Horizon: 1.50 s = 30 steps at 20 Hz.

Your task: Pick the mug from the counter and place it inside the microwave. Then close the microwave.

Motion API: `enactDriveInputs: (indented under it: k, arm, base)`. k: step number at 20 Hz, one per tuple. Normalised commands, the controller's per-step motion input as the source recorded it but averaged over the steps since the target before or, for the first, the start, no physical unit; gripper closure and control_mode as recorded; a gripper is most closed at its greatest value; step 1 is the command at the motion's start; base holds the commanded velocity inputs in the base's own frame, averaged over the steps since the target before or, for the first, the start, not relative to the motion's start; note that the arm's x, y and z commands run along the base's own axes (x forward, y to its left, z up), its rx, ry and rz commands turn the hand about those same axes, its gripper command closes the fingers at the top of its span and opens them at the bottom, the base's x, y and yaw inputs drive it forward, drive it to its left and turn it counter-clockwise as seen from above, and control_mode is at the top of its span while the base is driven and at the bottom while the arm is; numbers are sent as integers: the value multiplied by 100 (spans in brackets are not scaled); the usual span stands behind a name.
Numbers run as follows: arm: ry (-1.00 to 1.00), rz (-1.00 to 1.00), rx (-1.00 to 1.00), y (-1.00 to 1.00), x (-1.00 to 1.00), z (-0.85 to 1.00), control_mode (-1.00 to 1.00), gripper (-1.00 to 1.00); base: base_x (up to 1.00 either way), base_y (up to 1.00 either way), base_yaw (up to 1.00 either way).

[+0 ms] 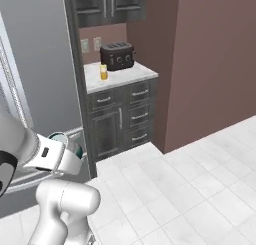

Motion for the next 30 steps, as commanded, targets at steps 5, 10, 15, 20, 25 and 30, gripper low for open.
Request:
enactDriveInputs:
  k: [5, 10, 15, 20, 25, 30]
  arm:
    - [0, 0, 0, 0, 0, 0, 100, 100]
    - [0, 0, 0, 0, 0, 0, 100, 100]
    - [0, 0, 0, 0, 0, 0, 100, 100]
    - [0, 0, 0, 0, 0, 0, 100, 100]
    - [0, 0, 0, 0, 0, 0, 100, 100]
    - [0, 0, 0, 0, 0, 0, 100, 100]
  base:
    - [-100, 95, -11]
    - [-100, 94, -9]
    - [-100, 90, -6]
    - [-70, 99, 5]
    - [1, 90, 39]
    - [0, 100, 62]
